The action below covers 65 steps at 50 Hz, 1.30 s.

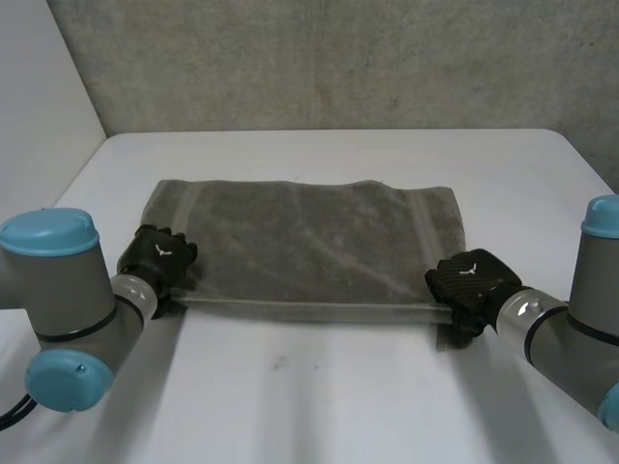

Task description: Fold the towel.

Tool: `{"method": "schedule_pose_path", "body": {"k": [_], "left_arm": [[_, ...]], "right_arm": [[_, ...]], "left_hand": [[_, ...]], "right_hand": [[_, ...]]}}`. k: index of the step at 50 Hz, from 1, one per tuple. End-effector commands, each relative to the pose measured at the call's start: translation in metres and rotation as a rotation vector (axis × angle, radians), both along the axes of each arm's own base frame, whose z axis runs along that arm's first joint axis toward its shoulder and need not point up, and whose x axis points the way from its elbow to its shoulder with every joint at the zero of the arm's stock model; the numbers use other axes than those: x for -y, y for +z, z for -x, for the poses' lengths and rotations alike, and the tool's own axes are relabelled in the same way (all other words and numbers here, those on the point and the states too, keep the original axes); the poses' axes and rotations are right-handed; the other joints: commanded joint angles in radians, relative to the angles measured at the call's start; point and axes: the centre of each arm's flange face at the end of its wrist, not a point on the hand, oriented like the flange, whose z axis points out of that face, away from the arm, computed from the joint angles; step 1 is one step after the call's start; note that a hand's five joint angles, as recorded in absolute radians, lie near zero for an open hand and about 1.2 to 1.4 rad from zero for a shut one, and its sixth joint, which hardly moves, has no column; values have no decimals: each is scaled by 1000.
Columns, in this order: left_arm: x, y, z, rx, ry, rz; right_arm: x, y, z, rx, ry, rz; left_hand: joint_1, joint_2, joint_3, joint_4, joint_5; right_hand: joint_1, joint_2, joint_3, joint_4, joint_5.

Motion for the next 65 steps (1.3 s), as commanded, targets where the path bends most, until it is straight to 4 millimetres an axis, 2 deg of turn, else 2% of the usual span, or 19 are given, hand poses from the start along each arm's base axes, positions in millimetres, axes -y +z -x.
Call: {"method": "schedule_pose_path", "body": {"k": [1,10,14,22,25,28,32,40,46,49,51,52,53,54,56,58,63,64,65], "left_arm": [[3,5,-1,-55,21,13],[-3,24,-3,-160,55,-4],[-14,33,-5,-297,117,-110],[-22,28,-1,-411,133,-208],[-19,25,-3,-413,151,-208],[-13,11,-4,-404,170,-222],[-4,3,-4,-407,186,-197],[14,6,-10,-425,239,-66],[15,7,-13,-416,251,-50],[12,7,-14,-411,250,-57],[7,11,-14,-408,243,-52],[7,11,-14,-408,243,-52],[4,18,-14,-407,232,-36],[4,18,-14,-407,232,-36],[-1,27,-13,-396,213,-13],[-3,28,-14,-386,209,-9],[-12,36,-16,-349,185,13],[-16,39,-17,-330,177,23],[-16,39,-17,-329,177,23]], "right_arm": [[9,-1,6,29,-41,29],[11,-1,5,79,-66,22],[11,-2,5,88,-68,17],[11,-1,4,93,-59,20],[11,-1,4,94,-59,20],[11,-2,5,93,-61,17],[10,-3,5,92,-61,12],[16,-4,11,93,-88,26],[21,-4,14,97,-104,54],[20,-4,13,98,-101,57],[19,-5,13,97,-101,56],[19,-5,13,97,-101,56],[19,-5,13,96,-101,54],[19,-5,13,95,-101,53],[18,-5,13,93,-102,51],[19,-4,13,95,-101,52],[19,3,13,85,-98,49],[19,11,13,84,-96,55],[19,11,13,84,-96,55]], "left_hand": [[145,144,144,147,144],[119,118,118,121,118],[-138,-140,-140,-137,-139],[-122,-123,-123,-120,-123],[-113,-114,-114,-111,-114],[-89,-91,-91,-88,-90],[-31,-32,-32,-29,-32],[113,112,112,115,112],[137,135,136,139,136],[216,215,215,218,215],[458,457,457,460,457],[460,458,458,461,459],[646,644,645,647,645],[648,646,646,649,647],[969,968,968,971,968],[1057,1056,1056,1059,1056],[1058,1057,1057,1060,1057],[1058,1057,1057,1060,1057],[1058,1057,1057,1060,1057]], "right_hand": [[426,221,210,204,230],[426,221,210,204,230],[426,221,210,204,230],[426,221,210,204,230],[426,221,210,204,230],[426,221,210,204,230],[426,221,210,204,230],[426,221,210,204,230],[426,221,210,204,230],[426,221,210,204,230],[426,221,210,204,230],[426,221,210,204,230],[426,221,210,204,230],[426,221,210,204,230],[426,221,210,204,230],[426,221,210,204,230],[426,221,210,204,230],[426,221,210,204,230],[426,221,210,204,230]]}}
